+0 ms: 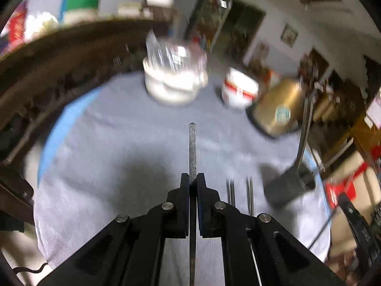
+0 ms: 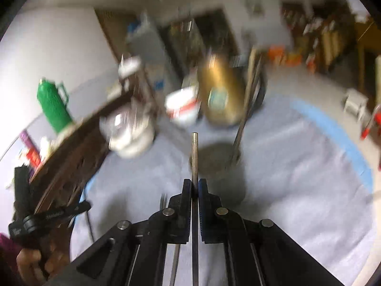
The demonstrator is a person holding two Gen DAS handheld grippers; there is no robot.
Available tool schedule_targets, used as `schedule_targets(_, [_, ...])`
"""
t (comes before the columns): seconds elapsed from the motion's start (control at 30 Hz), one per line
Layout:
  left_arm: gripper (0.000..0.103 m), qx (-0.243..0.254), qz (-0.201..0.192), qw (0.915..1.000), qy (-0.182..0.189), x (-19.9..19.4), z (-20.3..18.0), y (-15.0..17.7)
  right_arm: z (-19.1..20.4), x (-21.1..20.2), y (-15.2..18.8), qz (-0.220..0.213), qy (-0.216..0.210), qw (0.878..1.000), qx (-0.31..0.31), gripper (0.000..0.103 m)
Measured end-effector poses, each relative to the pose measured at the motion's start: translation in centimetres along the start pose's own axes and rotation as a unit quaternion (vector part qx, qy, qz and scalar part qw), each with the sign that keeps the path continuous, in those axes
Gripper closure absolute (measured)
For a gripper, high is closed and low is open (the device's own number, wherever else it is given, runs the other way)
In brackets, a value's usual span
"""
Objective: Organize utensils
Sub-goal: 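Lift both held chopsticks and carry them above the grey holder cup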
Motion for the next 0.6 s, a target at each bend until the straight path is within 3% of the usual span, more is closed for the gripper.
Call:
schedule_targets(0.1, [0.097, -0.017, -0.082, 0.9965, -0.005, -1.9, 0.1, -1.1, 0.9, -0.9, -0.6, -0.063, 0.031, 0.997, -0.035, 0.097])
schedule_targets(0.2, [0.097, -0.036, -0.149, 0.9879, -0.023, -3.1, 0.1, -2.1, 1.8, 0.0, -1.6, -0.087, 0.047, 0.994, -0.056, 0.097])
schedule_targets(0.37, [0.097, -0.04, -0.194, 0.9791, -0.046, -2.2, -0.8, -2.1, 2.6, 1.8, -1.1, -0.099, 0.071, 0.988, -0.093, 0.097])
schedule_targets(0.6, [0.097, -0.019, -0.216, 0.9743, -0.063, -2.7, -0.1, -0.5, 2.5, 1.6, 0.3, -0.091, 0.074, 0.987, -0.11, 0.097])
Point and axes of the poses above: each gripper's, at about its wrist camera, not at the fingertips, and x roughly the way its jaws point, z to its left, y to its underside, the point moved 3 cm from there along x, roughly the way its jaws point, and after that the axes turned 10 degrees about -y, right-handed, at the moved point
